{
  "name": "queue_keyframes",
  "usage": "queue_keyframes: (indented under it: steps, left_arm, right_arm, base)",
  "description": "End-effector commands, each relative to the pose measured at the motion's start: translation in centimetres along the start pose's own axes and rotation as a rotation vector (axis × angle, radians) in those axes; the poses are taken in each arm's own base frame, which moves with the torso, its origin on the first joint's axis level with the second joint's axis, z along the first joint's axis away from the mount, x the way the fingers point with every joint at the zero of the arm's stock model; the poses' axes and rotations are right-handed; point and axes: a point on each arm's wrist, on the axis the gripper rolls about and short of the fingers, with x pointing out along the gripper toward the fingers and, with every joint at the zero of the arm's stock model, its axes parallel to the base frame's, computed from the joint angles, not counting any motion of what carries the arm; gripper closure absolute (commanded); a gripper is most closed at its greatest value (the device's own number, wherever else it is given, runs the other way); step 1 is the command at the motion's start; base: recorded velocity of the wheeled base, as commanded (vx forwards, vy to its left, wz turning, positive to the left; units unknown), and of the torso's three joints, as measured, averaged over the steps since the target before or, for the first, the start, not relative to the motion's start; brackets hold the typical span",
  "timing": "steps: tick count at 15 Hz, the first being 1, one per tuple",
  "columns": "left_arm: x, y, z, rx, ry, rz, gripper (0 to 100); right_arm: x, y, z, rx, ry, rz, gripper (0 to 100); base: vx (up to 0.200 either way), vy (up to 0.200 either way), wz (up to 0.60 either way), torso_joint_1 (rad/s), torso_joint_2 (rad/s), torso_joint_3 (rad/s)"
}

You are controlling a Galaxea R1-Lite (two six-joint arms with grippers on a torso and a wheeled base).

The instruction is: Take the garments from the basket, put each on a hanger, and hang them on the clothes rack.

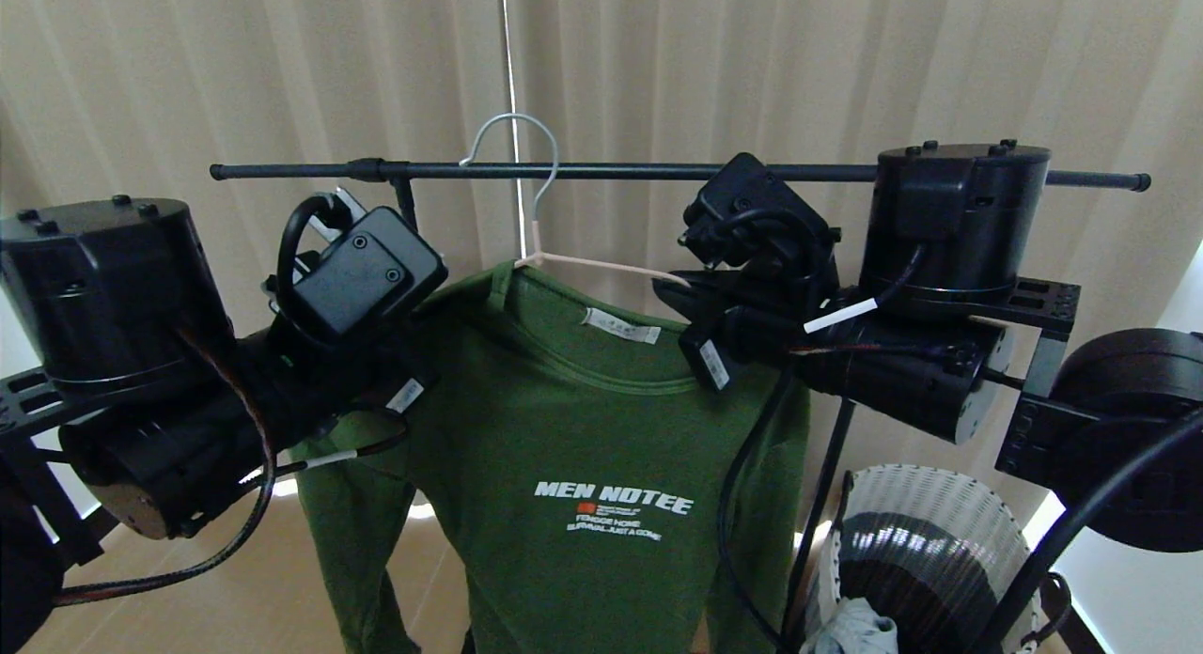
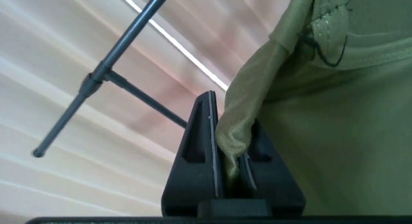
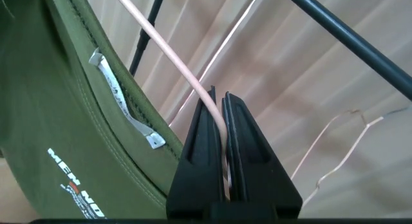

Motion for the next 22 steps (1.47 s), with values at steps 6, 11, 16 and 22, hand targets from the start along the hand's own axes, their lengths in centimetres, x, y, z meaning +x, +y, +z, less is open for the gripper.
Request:
queue_keyframes:
  steps: [6,11,16,22]
  left_arm:
    - [-0.7,0.2,0.2,-0.081,-0.058,-0.051,0]
    - [-4.0,0.8,-0.5,-0.221,-0.066,-0.043,0]
    - [-5.3,-0.1,-2.7,-0.282,0.025,-0.08,0]
    - [-3.7,-1.3,-3.4,-0.309,0.061,-0.148,0]
  right_arm:
    - [-2.3,-1.7,-0.3,0.009,0.003,-0.051,100]
    - [-5.4,-4.9,-1.6,0.033,0.011,-0.159,100]
    - [-8.6,-5.9,-1.2,0.057,-0.039,-0.197,100]
    - [-10.0,-6.0,-0.5,0.066,-0.1,-0.15,100]
  base:
    - [0.0,0.0,0.0,0.0,0.0,0.0]
    - [0.0,0.0,0.0,0.0,0.0,0.0]
    - [0.0,0.0,0.0,0.0,0.0,0.0]
    - [0.0,0.0,0.0,0.0,0.0,0.0]
